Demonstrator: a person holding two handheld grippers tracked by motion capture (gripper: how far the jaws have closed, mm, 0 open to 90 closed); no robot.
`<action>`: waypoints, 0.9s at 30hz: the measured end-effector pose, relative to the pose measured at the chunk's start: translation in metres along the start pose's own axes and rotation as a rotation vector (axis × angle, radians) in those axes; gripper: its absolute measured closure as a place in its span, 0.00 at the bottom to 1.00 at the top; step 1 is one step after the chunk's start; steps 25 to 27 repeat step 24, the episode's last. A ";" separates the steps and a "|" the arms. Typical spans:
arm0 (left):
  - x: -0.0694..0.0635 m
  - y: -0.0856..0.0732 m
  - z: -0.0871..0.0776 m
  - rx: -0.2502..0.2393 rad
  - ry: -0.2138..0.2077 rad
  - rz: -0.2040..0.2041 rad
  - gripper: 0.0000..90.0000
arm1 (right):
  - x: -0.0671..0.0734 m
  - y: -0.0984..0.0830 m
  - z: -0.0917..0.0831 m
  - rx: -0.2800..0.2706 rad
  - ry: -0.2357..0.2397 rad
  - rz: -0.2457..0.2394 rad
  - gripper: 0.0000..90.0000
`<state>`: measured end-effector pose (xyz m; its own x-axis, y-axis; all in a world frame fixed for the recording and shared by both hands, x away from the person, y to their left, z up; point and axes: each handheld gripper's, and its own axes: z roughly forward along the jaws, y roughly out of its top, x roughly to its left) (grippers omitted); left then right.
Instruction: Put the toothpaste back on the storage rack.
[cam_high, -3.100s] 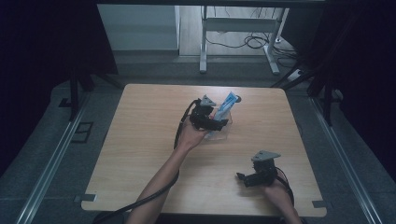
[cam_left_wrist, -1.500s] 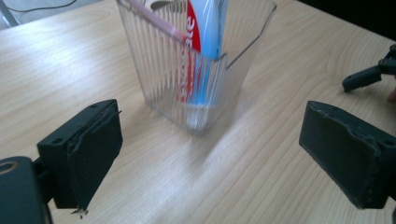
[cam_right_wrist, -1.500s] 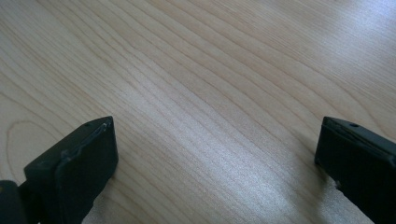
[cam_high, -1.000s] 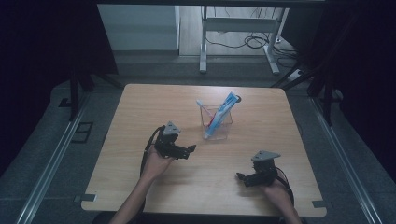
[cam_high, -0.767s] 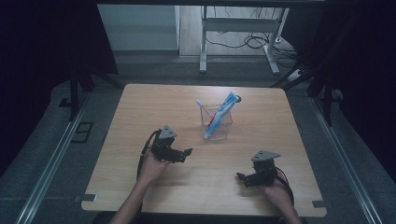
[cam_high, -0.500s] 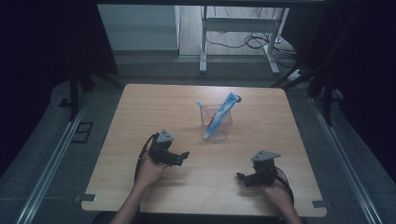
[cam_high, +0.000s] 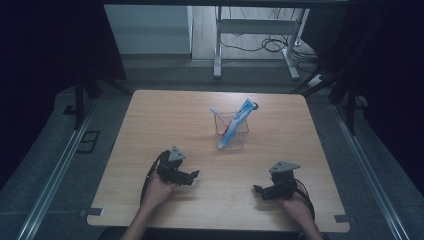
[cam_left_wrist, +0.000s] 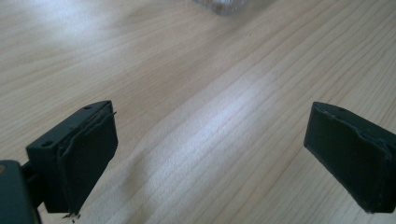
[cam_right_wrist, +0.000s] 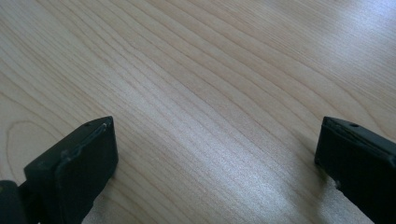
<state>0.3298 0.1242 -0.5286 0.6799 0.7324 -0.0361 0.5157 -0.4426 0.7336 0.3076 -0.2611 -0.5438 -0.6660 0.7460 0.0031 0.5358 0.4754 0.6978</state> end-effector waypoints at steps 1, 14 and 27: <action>0.000 -0.001 0.000 0.006 0.002 0.001 0.03 | 0.000 0.000 0.000 0.000 0.000 0.000 0.00; -0.009 -0.011 0.012 0.076 0.012 0.020 0.03 | 0.000 0.000 0.000 0.000 0.000 0.000 0.00; -0.012 -0.011 0.014 0.095 0.016 -0.001 0.02 | 0.000 0.000 0.000 0.000 0.000 0.001 0.00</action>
